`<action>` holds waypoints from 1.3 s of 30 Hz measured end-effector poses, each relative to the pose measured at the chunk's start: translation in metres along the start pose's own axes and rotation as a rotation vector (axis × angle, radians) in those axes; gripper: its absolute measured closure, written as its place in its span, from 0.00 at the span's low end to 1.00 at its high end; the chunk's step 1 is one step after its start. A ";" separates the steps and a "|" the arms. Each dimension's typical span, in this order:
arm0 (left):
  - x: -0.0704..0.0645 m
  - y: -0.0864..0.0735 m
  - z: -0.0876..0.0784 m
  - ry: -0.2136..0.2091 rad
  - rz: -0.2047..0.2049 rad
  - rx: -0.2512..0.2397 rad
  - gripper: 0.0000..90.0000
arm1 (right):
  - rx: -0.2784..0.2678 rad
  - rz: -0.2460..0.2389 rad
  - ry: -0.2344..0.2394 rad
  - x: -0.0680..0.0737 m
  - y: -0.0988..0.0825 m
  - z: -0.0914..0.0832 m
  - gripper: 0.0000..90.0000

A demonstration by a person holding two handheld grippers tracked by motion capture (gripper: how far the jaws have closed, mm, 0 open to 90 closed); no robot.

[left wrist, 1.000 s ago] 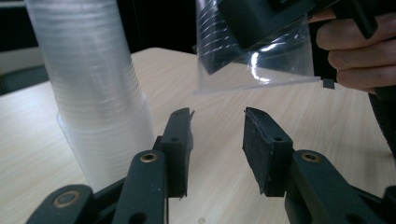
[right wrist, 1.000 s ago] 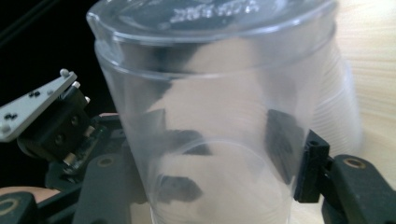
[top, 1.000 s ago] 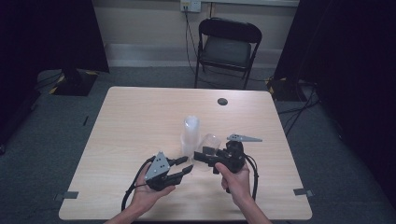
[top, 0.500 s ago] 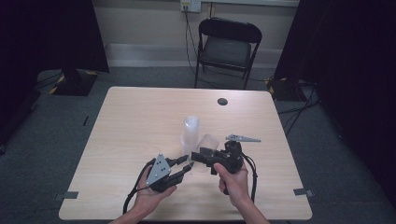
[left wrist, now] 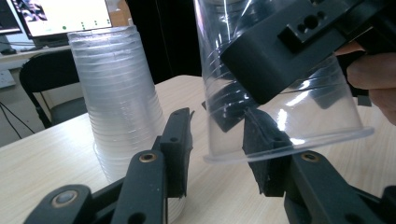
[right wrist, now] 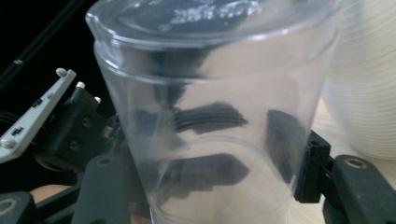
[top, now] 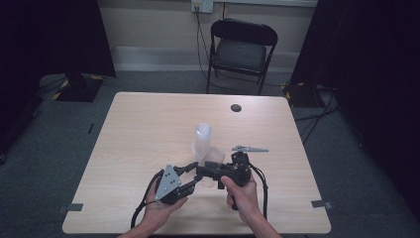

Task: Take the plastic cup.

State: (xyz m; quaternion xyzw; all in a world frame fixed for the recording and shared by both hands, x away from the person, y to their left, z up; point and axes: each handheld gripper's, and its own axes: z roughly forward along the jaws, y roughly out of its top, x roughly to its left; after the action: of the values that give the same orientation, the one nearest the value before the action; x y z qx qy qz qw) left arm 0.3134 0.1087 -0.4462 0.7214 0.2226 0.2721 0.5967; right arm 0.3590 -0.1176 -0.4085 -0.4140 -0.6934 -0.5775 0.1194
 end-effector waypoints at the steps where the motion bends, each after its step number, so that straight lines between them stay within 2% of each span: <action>1: -0.001 0.000 0.000 0.014 0.003 -0.004 0.69 | 0.004 0.018 0.017 0.000 -0.001 0.002 0.43; 6: -0.003 0.000 0.000 0.037 0.031 0.023 0.69 | 0.006 0.023 0.024 0.001 -0.003 0.005 0.43; 9: -0.004 0.001 -0.002 0.040 0.036 0.026 0.71 | 0.016 0.049 0.052 0.000 -0.006 0.010 0.43; 14: -0.005 0.003 -0.003 0.042 0.021 0.032 0.79 | 0.025 0.059 0.063 -0.002 -0.007 0.011 0.42; 15: -0.002 0.003 -0.003 0.032 0.018 0.085 0.80 | 0.031 0.059 0.059 -0.002 -0.007 0.011 0.40; 21: 0.002 0.004 -0.003 0.022 -0.011 0.124 0.88 | 0.025 0.016 0.015 -0.004 -0.009 0.014 0.29; 25: 0.003 0.005 -0.004 0.012 -0.019 0.128 0.90 | 0.023 0.019 0.013 -0.005 -0.009 0.013 0.26; 29: 0.004 0.006 -0.004 -0.004 -0.035 0.139 0.92 | 0.025 0.006 -0.012 -0.005 -0.009 0.014 0.21; 31: 0.004 0.007 -0.005 -0.016 -0.044 0.130 0.92 | 0.025 0.010 -0.008 -0.005 -0.009 0.013 0.19; 33: 0.004 0.007 -0.005 -0.017 -0.037 0.129 0.92 | 0.021 0.010 -0.008 -0.005 -0.008 0.013 0.17; 39: 0.004 0.005 -0.005 -0.035 -0.049 0.134 0.93 | 0.006 0.000 -0.022 -0.007 -0.005 0.009 0.16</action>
State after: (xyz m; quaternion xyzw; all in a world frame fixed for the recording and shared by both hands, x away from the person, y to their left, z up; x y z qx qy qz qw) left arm 0.3133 0.1142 -0.4402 0.7588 0.2474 0.2291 0.5572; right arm 0.3623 -0.1128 -0.4193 -0.4200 -0.6964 -0.5708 0.1131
